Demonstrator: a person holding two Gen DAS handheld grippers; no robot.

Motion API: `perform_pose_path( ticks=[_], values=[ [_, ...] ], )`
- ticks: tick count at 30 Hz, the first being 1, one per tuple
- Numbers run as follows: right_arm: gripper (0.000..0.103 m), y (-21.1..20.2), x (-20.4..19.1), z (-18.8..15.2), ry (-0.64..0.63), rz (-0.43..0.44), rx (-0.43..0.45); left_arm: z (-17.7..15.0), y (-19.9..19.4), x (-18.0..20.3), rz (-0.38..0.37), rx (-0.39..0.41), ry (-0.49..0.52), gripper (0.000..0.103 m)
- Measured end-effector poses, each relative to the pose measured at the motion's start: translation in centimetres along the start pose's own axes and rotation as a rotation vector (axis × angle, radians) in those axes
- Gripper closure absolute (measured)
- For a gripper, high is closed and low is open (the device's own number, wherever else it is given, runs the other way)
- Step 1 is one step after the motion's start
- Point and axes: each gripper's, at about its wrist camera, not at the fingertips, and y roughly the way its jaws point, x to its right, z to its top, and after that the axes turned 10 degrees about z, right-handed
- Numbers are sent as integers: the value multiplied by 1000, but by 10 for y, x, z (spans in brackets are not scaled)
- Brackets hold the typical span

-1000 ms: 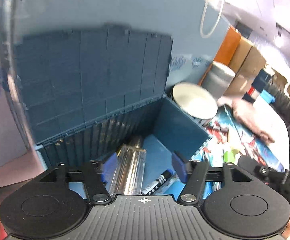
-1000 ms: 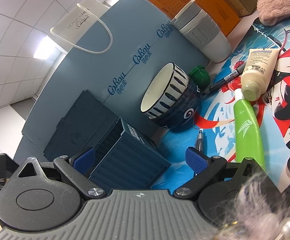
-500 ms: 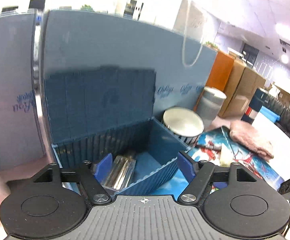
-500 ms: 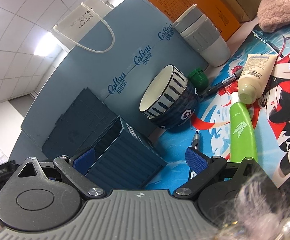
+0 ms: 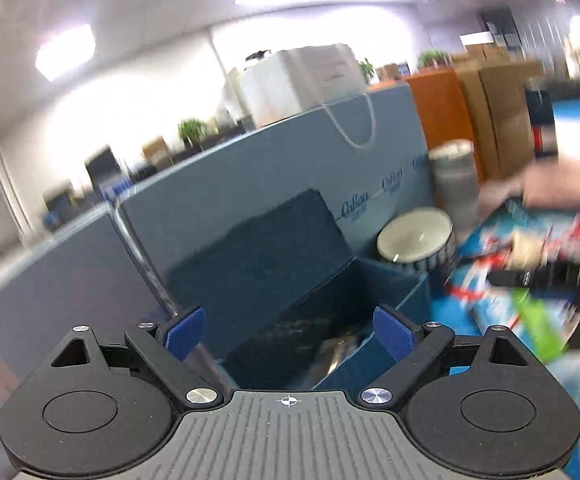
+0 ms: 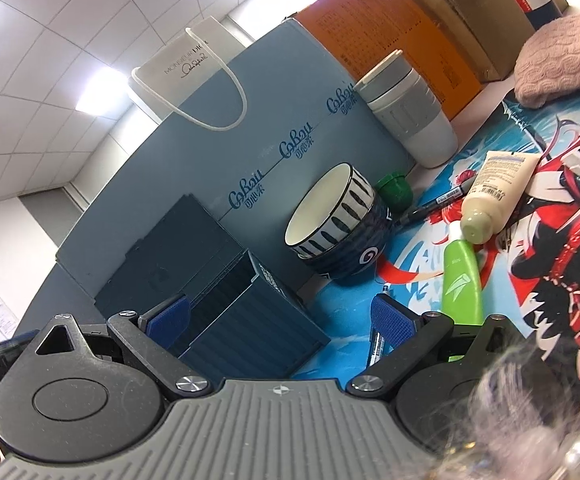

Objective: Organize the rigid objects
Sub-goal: 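Move the right gripper to the white cream tube and grasp it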

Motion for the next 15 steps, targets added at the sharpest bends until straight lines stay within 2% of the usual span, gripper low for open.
perform_pose_path(
  ticks=[2, 5, 10, 13, 15],
  values=[
    [5, -6, -1, 1, -9, -3, 3, -4, -8, 18, 18, 21, 101, 10],
    [5, -16, -2, 2, -18, -13, 15, -11, -15, 34, -30, 29, 102, 10],
    [5, -33, 1, 5, -14, -24, 36, -20, -17, 44, -163, 3, -82, 10],
    [5, -44, 2, 8, -15, -36, 55, -26, -10, 51, -201, -15, -231, 10],
    [5, -51, 4, 11, -25, -53, 61, -30, -2, 54, -258, -43, -343, 10]
  ],
)
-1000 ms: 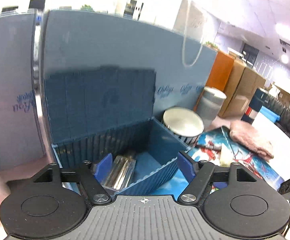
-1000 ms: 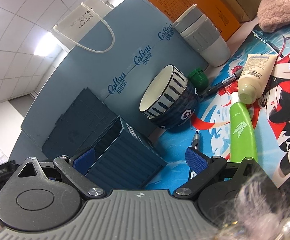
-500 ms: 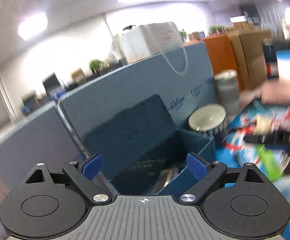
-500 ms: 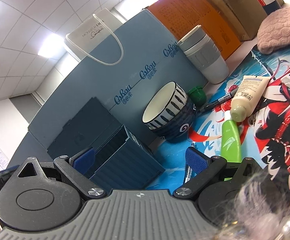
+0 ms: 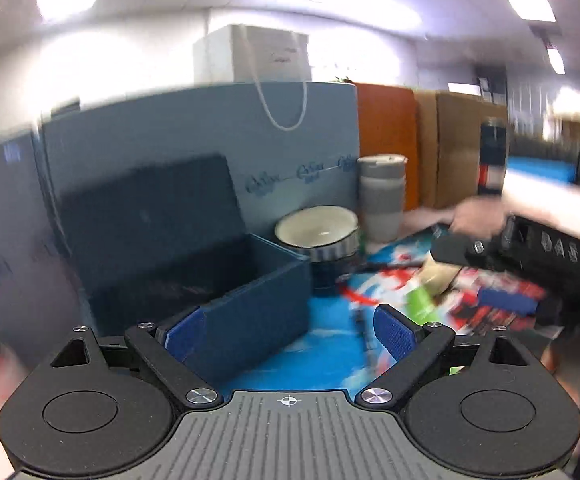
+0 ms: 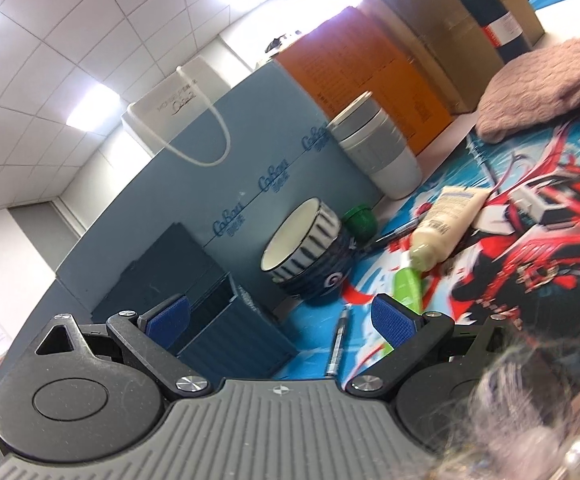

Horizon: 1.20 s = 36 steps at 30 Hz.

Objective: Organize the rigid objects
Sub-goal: 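Move the right gripper to the white cream tube and grasp it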

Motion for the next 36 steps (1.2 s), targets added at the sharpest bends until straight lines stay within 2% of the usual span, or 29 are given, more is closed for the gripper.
perform_pose_path(
  ticks=[3, 10, 16, 18, 21, 26, 30, 34, 36],
  values=[
    [5, -9, 5, 5, -20, -31, 9, -2, 19, 3, -64, -58, -91, 10],
    [4, -16, 22, 20, -18, -130, -2, -3, 51, 11, -139, -127, -54, 10],
    [5, -5, 37, 30, 2, -190, -47, -12, 77, 0, -243, -222, -122, 10],
    [5, 2, 41, 32, 17, -195, -62, -11, 84, 0, -273, -252, -117, 10],
    [5, 17, 47, 37, 22, -226, -88, -6, 89, 7, -313, -268, -55, 10],
    [6, 42, 69, 55, 142, -281, -114, 0, 89, 27, -384, -247, 58, 10],
    [7, 70, 78, 68, 91, -420, -147, -3, 88, 24, -421, -240, 76, 9],
    [8, 97, 88, 74, 75, -513, -187, -2, 83, 12, -395, -229, 60, 8],
    [11, 110, 89, 75, 62, -560, -198, 1, 79, 3, -408, -210, 35, 8]
  ],
)
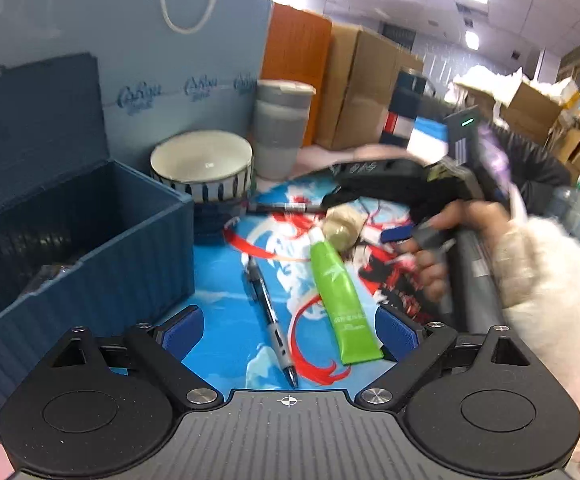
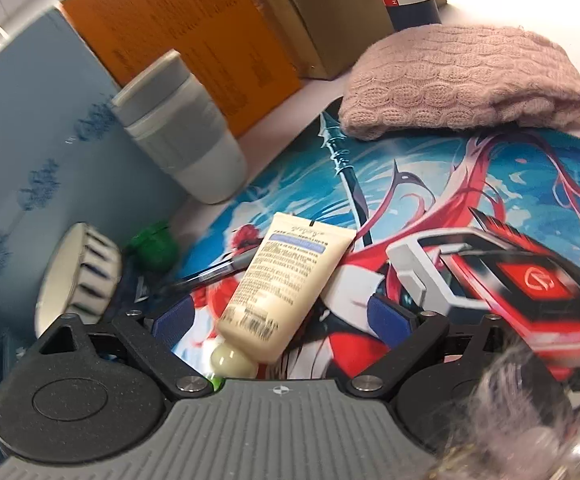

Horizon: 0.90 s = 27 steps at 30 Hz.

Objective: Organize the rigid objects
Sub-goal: 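Move the right gripper to the white cream tube and grasp it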

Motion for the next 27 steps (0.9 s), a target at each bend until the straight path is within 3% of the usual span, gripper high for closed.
perform_pose_path(
  ticks=[7, 11, 15, 20, 27],
  values=[
    [11, 27, -27, -8, -153, -160, 8, 5, -23, -14, -9, 71, -48, 5],
    [32, 31, -32, -10, -210, -207, 9, 8, -34, -19, -1, 107, -64, 5],
    [48, 29, -30, -7, -226, -193, -7, 9, -41, -20, -1, 131, -69, 4],
    [58, 21, -26, -9, -209, -174, -7, 11, -46, -22, 7, 150, -65, 4],
    [60, -1, -13, -15, -123, -106, 22, 12, -57, -33, 14, 187, -100, 4]
  ],
)
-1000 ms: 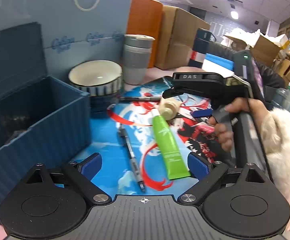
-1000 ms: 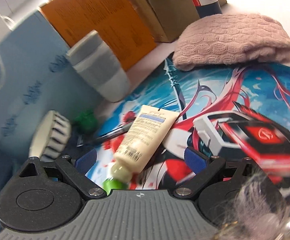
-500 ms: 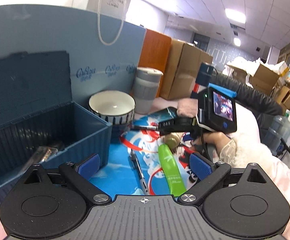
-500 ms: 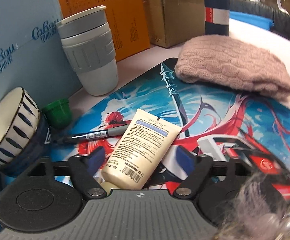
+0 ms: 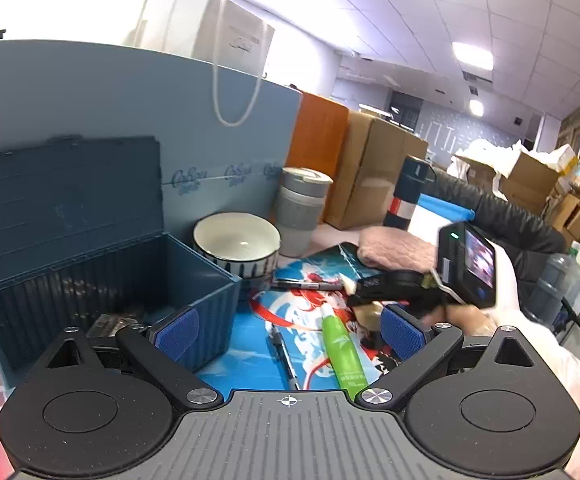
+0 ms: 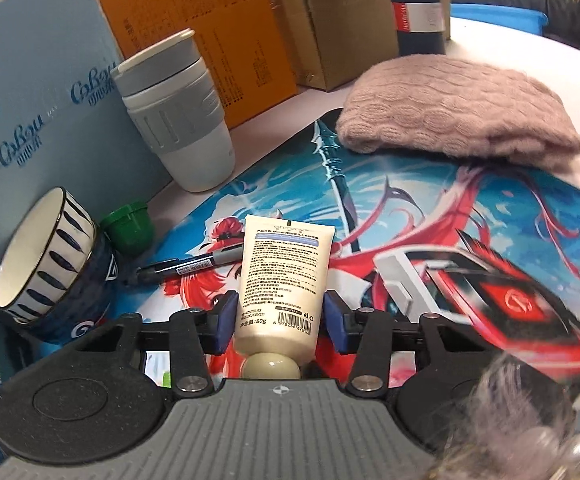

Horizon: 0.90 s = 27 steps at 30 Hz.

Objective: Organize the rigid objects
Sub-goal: 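Lift the cream tube with the right gripper and carry it over the box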

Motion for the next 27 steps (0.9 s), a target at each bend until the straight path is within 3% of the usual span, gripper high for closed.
perform_pose_path(
  ticks=[8, 15, 19, 24, 27],
  values=[
    [60, -40, 0, -5, 46, 107, 64, 3, -6, -20, 65, 35, -66, 4],
    [60, -84, -36, -6, 26, 358, 95, 6, -15, -50, 219, 77, -192, 4],
    [60, -97, -61, -6, 16, 521, 52, 7, -20, -71, 291, 84, -265, 4],
    [60, -93, -93, -6, 79, 733, -85, 6, -23, -92, 321, 87, -321, 4],
    [60, -86, -113, -7, 104, 804, -139, 5, -25, -102, 329, 91, -352, 4]
  ],
)
